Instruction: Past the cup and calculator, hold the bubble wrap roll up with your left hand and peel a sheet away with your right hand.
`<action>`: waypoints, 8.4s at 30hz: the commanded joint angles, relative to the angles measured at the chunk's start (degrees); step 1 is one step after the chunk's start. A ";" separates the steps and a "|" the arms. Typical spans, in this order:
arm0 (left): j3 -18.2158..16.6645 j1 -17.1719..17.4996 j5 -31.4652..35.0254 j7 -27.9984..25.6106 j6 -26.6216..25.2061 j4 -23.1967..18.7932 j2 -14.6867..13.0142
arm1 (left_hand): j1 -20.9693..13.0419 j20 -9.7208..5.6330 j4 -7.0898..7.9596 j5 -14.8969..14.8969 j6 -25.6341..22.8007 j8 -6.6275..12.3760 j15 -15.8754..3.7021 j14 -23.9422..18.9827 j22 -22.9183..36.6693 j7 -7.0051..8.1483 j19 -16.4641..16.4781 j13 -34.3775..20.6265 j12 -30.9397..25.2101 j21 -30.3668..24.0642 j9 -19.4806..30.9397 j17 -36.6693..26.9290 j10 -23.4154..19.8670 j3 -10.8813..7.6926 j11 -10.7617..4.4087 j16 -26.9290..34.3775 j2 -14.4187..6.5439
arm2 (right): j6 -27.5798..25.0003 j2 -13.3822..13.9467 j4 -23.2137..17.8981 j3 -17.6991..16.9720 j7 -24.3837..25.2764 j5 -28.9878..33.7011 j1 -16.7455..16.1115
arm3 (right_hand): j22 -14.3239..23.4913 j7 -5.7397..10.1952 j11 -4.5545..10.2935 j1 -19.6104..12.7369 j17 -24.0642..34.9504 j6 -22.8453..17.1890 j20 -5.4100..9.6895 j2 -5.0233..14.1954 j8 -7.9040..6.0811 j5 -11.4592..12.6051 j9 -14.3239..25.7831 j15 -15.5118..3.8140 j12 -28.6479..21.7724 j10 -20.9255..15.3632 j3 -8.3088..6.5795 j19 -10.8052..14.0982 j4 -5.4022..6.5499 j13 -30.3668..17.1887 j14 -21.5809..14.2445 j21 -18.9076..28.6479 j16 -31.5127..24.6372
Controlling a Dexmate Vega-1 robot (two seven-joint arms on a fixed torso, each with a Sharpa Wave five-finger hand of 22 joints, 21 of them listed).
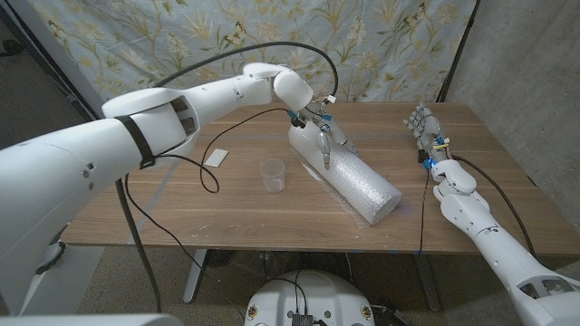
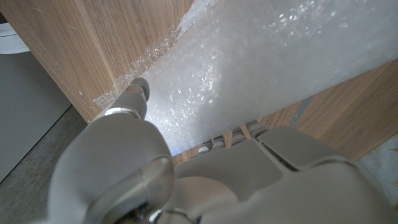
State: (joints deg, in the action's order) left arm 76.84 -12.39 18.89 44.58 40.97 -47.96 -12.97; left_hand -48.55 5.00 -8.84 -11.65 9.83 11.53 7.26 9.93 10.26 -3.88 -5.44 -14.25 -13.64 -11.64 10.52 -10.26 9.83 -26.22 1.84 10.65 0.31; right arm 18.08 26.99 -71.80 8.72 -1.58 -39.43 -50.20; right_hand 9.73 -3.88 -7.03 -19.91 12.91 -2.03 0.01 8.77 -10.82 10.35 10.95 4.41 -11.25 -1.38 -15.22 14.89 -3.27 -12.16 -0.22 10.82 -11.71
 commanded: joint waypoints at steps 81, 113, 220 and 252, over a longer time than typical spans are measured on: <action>-4.47 5.35 11.21 -18.16 -10.13 -17.01 -12.27 | -16.74 -2.49 -0.47 -1.45 -49.17 12.77 -16.90 -44.54 1.73 8.22 27.71 -11.16 -27.88 -10.71 2.62 -8.07 -40.12 4.89 -12.90 17.67 -3.34 | -1.76 -0.85 1.86 0.48 -1.25 -2.33 0.25 | 0.20 -0.03 -0.01 0.58 0.09 0.39 -0.19 0.09 -0.34 -0.15 0.07 -0.01 -0.55 0.52 -0.74 0.11 -0.76 -0.15 0.29 0.41 -0.63; -8.60 5.68 7.62 -14.40 -16.69 -22.24 -15.06 | -17.41 -2.56 -0.43 -1.59 -49.48 13.47 -17.08 -45.02 1.70 8.29 27.29 -12.40 -28.08 -10.94 3.61 -8.20 -40.03 5.07 -12.65 17.20 -3.69 | -4.28 0.34 -1.67 0.57 0.39 -1.54 -1.14 | 0.20 -0.03 0.02 0.60 0.08 0.35 -0.14 0.19 -0.39 -0.18 0.08 -0.05 -0.61 0.53 -0.98 0.11 -0.96 -0.14 0.31 0.42 -0.69; -35.63 28.33 -42.23 -37.30 -44.17 -25.59 -6.26 | -18.56 -1.12 -0.42 -3.57 -52.72 17.75 -14.66 -48.44 1.53 4.80 25.30 -16.02 -28.56 -11.39 7.20 -9.56 -43.17 5.82 -9.97 17.72 -4.83 | -12.64 6.03 -13.90 -0.23 0.57 0.21 -7.35 | 0.20 -0.18 0.42 0.66 0.04 -0.31 0.00 0.26 -0.56 -0.17 0.08 -0.24 -0.66 0.64 -1.66 0.00 -1.57 -0.07 0.43 0.40 -0.79; -44.01 30.79 -66.36 -27.84 -48.89 -11.37 3.55 | -18.65 -1.13 -0.33 -4.76 -52.11 17.90 -14.37 -48.16 1.56 4.19 24.91 -17.02 -27.77 -11.56 7.56 -9.49 -42.72 5.77 -9.18 17.46 -5.15 | -13.08 7.65 -15.57 -0.68 -0.16 0.86 -8.27 | 0.20 -2.28 0.03 0.66 0.01 -2.13 -0.01 0.21 -1.08 -0.16 0.03 -0.14 -0.81 0.26 -1.91 -0.06 -1.84 -0.02 0.49 0.40 -0.80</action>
State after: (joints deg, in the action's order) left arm 35.46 18.32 -39.47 12.69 -5.48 -65.27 -12.74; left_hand -62.15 3.90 -9.53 -15.37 -38.90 24.08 -7.27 -38.39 11.73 1.46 19.64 -23.67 -41.42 -22.87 12.00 -19.56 -30.73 -20.11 -5.74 27.91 0.76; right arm 5.43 33.74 -86.49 8.55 -1.71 -38.90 -57.92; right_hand 9.72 -5.64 -6.53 -19.61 12.79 -3.80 0.01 9.07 -11.66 10.35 10.95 4.11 -11.66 -0.88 -16.93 14.90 -4.99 -12.02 0.08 11.03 -12.16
